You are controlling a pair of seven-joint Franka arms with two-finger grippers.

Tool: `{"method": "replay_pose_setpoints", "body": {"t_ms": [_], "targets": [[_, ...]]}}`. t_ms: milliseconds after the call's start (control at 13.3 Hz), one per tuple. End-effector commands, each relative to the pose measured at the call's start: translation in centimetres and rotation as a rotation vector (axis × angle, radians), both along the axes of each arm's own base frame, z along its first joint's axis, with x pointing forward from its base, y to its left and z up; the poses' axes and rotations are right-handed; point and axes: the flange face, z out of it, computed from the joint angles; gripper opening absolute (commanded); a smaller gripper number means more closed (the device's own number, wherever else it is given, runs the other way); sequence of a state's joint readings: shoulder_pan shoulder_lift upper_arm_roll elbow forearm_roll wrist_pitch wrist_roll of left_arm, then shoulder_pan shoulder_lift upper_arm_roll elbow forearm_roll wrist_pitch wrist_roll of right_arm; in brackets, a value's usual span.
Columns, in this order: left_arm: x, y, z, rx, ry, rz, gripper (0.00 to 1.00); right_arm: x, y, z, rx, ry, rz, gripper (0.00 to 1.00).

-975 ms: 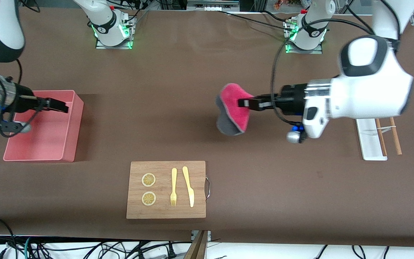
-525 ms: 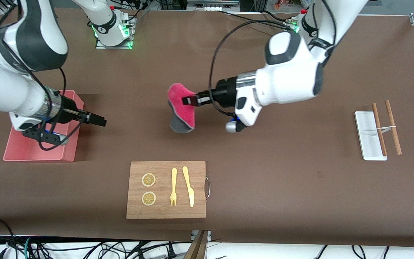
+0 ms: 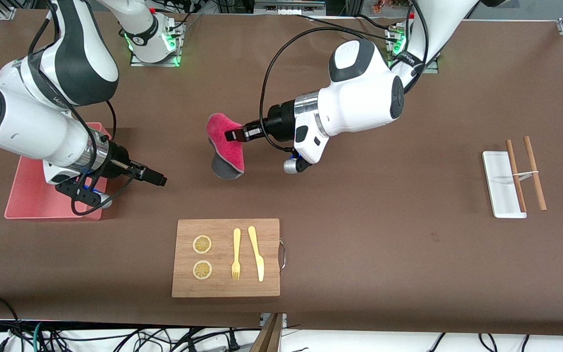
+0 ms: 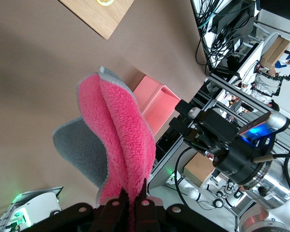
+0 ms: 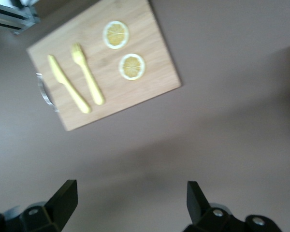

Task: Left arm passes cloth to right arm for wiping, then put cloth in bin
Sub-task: 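Move the right gripper toward the cloth held by the left gripper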

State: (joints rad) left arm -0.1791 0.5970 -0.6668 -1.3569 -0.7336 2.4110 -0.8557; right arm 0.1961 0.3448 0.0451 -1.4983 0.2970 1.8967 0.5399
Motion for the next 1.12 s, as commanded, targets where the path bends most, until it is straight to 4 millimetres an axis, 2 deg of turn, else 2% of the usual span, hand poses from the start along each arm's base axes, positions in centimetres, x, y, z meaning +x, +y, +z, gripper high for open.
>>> {"method": "replay_pose_setpoints", "body": {"t_ms": [0, 375, 750, 825, 1050], "targets": [[0.2, -0.3, 0.3, -0.016, 0.006, 0.018, 0.0, 0.1, 1.2, 0.8, 0.074, -0.004, -0.038, 1.0], [0.2, -0.3, 0.2, -0.015, 0.007, 0.018, 0.0, -1.6, 3.6, 2.1, 0.148, 0.052, 0.0, 1.0], [0.2, -0.3, 0.2, -0.014, 0.006, 0.018, 0.0, -4.8, 5.2, 5.9, 0.192, 0.127, 0.021, 1.0], [0.2, -0.3, 0.2, -0.015, 0.005, 0.017, 0.0, -5.5, 6.3, 6.5, 0.194, 0.141, 0.016, 1.0], [0.3, -0.2, 0.2, -0.016, 0.006, 0.019, 0.0, -6.7, 7.7, 7.4, 0.207, 0.157, 0.003, 1.0]]}}
